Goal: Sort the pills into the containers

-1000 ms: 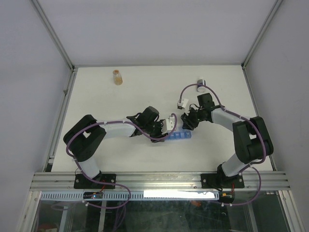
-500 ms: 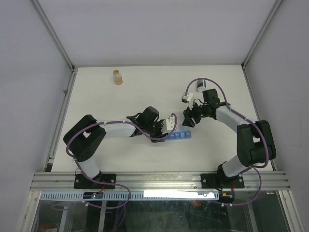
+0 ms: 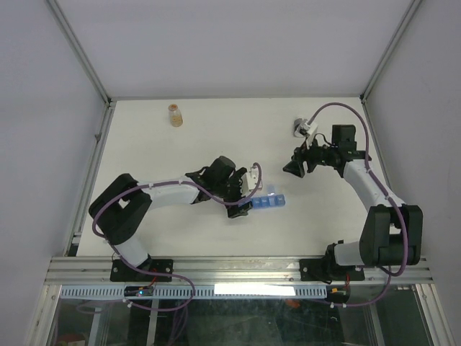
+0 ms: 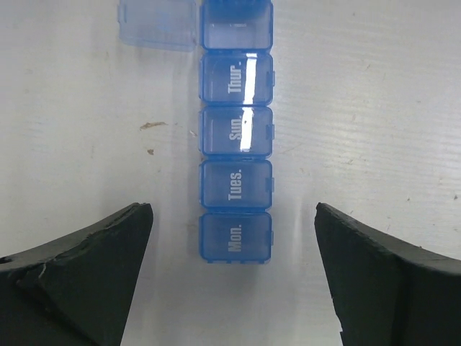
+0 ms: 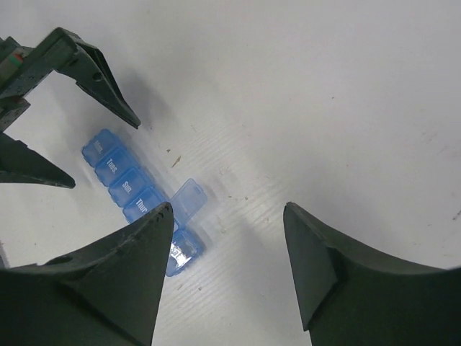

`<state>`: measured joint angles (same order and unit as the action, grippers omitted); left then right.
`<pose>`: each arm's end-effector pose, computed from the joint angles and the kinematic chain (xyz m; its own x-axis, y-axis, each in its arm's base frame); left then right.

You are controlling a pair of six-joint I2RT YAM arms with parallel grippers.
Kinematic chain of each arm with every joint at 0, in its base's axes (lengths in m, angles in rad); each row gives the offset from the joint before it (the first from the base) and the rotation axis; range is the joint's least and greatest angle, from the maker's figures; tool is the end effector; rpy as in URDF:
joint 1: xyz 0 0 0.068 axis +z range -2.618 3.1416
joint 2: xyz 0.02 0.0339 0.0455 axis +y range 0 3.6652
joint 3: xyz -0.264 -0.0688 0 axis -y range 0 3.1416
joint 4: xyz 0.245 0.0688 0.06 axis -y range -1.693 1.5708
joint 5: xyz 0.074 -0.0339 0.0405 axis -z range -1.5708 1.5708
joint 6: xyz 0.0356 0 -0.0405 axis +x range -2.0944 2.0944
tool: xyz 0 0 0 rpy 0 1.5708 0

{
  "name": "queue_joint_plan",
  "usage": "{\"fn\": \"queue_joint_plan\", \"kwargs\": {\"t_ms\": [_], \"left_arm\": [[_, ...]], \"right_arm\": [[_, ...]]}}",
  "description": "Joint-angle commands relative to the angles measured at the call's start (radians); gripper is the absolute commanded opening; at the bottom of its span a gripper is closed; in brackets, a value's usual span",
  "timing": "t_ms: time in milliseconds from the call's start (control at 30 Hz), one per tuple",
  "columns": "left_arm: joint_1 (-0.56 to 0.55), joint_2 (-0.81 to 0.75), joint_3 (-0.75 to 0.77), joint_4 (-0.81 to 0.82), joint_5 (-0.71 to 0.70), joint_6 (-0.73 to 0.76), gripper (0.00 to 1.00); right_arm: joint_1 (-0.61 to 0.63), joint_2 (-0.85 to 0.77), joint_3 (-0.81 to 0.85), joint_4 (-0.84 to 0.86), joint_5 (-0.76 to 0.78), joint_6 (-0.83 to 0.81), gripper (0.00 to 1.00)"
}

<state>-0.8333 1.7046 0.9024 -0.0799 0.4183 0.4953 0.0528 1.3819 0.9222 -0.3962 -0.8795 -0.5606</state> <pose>0.2155 -0.2587 0.1585 -0.0528 0.7040 -0.7082 0.9946 0.1009 0.0261 0.2782 0.0422 0.2449 -0.3526 -0.3581 -0.8645 -0.8566 0.4954 0.1442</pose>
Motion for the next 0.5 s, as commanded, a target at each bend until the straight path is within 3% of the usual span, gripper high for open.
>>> {"fn": "queue_joint_plan", "kwargs": {"t_ms": [0, 167, 300, 467], "left_arm": [[0.015, -0.129, -0.01, 0.092, 0.009, -0.07, 0.99], [0.034, -0.261, -0.07, 0.215, 0.006, -0.189, 0.99], [0.117, -0.37, -0.142, 0.423, 0.085, -0.427, 0.99], [0.276, -0.345, -0.235, 0.794, 0.23, -0.811, 0.99]], "right_arm": [[-0.042, -0.076, 0.029, 0.039, -0.068, 0.071, 0.66], [-0.098, -0.111, 0.025, 0.085, -0.065, 0.143, 0.67], [-0.142, -0.143, 0.012, 0.153, -0.032, 0.2, 0.71], [-0.17, -0.152, 0.001, 0.279, 0.161, 0.357, 0.93]]}}
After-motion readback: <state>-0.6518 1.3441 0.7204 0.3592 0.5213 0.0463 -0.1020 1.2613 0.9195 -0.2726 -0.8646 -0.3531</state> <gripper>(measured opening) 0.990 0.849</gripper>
